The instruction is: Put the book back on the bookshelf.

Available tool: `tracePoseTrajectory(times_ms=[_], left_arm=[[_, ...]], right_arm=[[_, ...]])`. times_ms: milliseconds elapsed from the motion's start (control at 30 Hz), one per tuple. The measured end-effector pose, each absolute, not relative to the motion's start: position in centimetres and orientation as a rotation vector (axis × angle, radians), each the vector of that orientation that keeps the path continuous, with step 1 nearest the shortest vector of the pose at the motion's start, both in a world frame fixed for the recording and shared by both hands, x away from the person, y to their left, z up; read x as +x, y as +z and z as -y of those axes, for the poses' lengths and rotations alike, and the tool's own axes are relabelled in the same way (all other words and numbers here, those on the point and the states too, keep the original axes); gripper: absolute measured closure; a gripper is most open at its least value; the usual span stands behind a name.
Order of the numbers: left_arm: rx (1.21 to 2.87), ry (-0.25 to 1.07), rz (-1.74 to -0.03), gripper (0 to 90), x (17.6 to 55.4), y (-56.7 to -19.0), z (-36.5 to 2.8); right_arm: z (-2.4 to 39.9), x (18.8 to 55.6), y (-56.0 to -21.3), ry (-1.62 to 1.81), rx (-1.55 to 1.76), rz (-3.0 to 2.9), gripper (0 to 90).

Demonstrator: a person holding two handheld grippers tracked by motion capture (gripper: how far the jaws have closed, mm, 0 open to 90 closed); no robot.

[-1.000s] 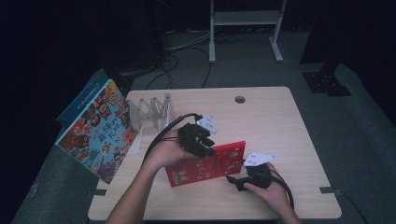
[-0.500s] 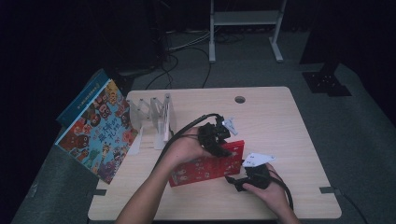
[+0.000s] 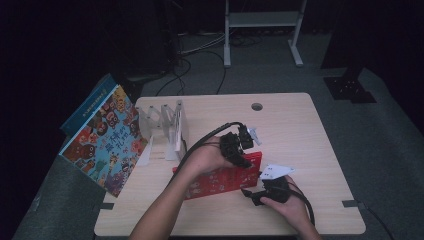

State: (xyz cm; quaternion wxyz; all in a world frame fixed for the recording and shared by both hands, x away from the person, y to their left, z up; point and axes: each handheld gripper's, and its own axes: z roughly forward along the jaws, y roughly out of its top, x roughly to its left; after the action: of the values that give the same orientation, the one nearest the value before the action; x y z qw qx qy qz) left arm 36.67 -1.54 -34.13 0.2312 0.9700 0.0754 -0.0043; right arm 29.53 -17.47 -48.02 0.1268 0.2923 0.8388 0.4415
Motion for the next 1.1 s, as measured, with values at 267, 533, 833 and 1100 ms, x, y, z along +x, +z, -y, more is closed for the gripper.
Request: tracePoseTrajectory(times_ms=[267,533,833,1100], left_arm=[[2.674,-0.043,-0.187,79.2,36.2,-34.0,1.3],[2.626,-0.049,-0.180,79.4,35.8,-33.0,-0.2],[2.518,-0.055,-0.212,79.4,35.7,-31.3,-3.3],[2.423,-0.026,-0.261,79.6,35.7,-29.7,-6.1]], right_arm=[[18.9,29.3,-48.0,1.288,0.859,-2.422,19.8],[22.4,29.3,-48.6,1.252,0.910,-2.408,15.5],[24.1,30.4,-49.1,1.171,1.016,-2.386,15.4],[24.0,30.9,-49.7,1.085,1.034,-2.399,15.0]])
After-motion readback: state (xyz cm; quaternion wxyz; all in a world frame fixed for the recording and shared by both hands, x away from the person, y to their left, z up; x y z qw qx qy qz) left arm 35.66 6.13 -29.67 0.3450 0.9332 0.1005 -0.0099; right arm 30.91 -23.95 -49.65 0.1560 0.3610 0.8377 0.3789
